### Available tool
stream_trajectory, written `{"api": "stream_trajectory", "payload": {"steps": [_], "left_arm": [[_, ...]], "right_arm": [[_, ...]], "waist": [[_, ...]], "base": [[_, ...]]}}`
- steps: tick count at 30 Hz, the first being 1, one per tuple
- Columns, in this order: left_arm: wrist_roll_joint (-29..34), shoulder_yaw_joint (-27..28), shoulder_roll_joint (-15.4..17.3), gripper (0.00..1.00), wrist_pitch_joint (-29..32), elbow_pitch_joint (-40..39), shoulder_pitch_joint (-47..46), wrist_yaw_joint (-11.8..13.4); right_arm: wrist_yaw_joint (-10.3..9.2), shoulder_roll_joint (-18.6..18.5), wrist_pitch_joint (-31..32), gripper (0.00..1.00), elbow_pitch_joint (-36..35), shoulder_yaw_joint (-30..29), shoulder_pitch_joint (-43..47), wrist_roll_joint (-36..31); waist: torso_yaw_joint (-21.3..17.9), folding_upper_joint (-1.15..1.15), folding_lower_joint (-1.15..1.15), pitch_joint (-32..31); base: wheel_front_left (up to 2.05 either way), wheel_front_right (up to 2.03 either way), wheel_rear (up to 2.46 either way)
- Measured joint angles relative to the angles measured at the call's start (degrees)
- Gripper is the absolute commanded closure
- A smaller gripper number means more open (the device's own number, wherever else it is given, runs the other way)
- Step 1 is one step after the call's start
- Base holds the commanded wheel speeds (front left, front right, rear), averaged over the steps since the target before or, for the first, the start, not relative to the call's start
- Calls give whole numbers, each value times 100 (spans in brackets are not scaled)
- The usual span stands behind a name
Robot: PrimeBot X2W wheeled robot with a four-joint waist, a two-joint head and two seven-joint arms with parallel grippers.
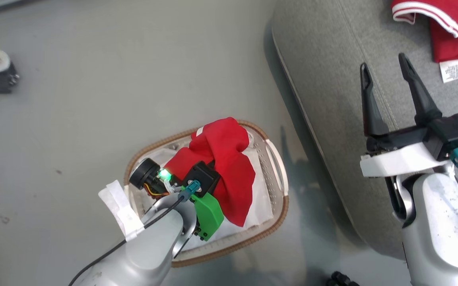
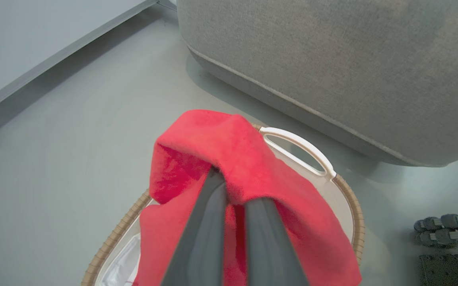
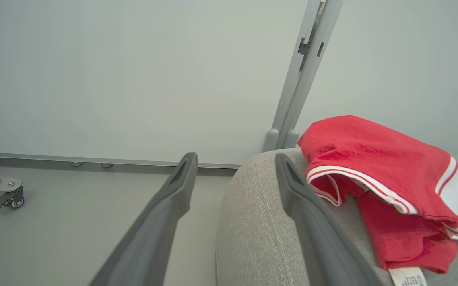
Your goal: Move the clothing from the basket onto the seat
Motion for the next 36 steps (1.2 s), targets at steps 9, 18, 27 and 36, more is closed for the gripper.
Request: {"api": "stream_trajectory", "payload": {"steps": [9,18,27,36], "left_arm": [[219,172,327,100,0,-568,-64,-118],[350,-2,658,100,73,-616,-834,-261],[214,-190,828,100,313,-837,-1692,-292],[-49,-670,846,100,588,-1165,-2247,-300]], "right_arm": [[0,-2,0,0,243,-66,578,-145],[0,-1,0,0,479,287,945,-168],[0,-2,0,0,678,849,958,-124],[0,-1,0,0,1046,1735,943,-18]], "waist": [[386,0,0,-961],[763,0,0,-1834],[1045,0,0,-2434],[1184,0,0,-2718]], "base": [[0,0,0],[0,0,0],[0,0,0],[0,0,0]]}}
